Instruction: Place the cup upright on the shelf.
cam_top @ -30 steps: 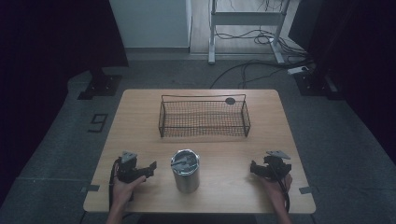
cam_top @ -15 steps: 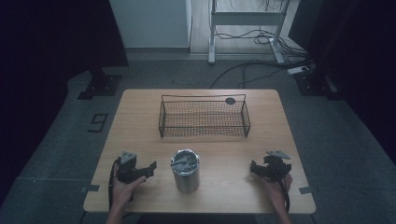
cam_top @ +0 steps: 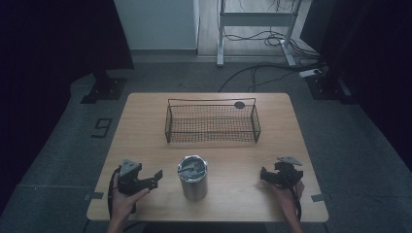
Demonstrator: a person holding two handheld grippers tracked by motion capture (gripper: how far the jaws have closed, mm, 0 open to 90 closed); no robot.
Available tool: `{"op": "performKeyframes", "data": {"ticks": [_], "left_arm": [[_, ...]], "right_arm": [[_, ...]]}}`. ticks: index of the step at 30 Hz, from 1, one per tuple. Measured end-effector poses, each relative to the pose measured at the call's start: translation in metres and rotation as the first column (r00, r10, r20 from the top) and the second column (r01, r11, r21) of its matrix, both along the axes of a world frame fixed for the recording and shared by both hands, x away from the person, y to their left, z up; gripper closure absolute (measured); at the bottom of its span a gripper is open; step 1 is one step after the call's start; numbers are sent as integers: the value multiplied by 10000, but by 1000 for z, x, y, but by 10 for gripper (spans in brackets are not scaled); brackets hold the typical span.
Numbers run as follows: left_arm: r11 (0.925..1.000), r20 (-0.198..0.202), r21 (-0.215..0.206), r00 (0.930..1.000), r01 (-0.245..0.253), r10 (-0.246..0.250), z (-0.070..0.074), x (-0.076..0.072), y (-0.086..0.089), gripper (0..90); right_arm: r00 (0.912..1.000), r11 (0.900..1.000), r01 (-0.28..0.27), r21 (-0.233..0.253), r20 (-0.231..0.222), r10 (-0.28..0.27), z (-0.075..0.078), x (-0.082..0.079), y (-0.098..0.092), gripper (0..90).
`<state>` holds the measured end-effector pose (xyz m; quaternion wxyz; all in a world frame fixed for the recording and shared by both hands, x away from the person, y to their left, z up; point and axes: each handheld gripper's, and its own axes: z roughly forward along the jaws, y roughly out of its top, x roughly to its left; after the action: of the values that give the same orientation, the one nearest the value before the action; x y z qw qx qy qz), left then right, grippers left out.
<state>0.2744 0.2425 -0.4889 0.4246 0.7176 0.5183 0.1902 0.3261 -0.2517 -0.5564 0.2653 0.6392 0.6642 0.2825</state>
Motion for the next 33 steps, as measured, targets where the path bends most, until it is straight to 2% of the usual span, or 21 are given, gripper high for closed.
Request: {"op": "performKeyframes", "data": {"ticks": [7,12,15,21,22,31,33], "left_arm": [[9989,294,14,9984,479,-479,9,-11,-5,83],[9962,328,-65,9957,864,-862,10,-14,-8,65],[9926,338,-31,9921,1211,-1210,11,-17,-9,51],[9883,398,-101,9877,1520,-1515,13,-20,-10,25],[9857,393,-104,9850,1685,-1679,14,-20,-12,21],[9787,422,-162,9781,2046,-2038,15,-23,-18,11],[9744,435,-122,9737,2244,-2237,15,-24,-21,9]], "right_arm": [[10000,10000,3,0,1,-3,0,0,0,0],[10000,10000,3,1,1,-3,0,0,0,0],[10000,10000,3,0,2,-3,0,0,0,0],[10000,10000,3,1,0,-3,0,0,0,0],[10000,10000,1,-1,2,-1,0,0,0,0],[10000,10000,5,-2,4,-5,0,0,0,0],[10000,10000,3,-3,3,-3,0,0,0,0]]}}
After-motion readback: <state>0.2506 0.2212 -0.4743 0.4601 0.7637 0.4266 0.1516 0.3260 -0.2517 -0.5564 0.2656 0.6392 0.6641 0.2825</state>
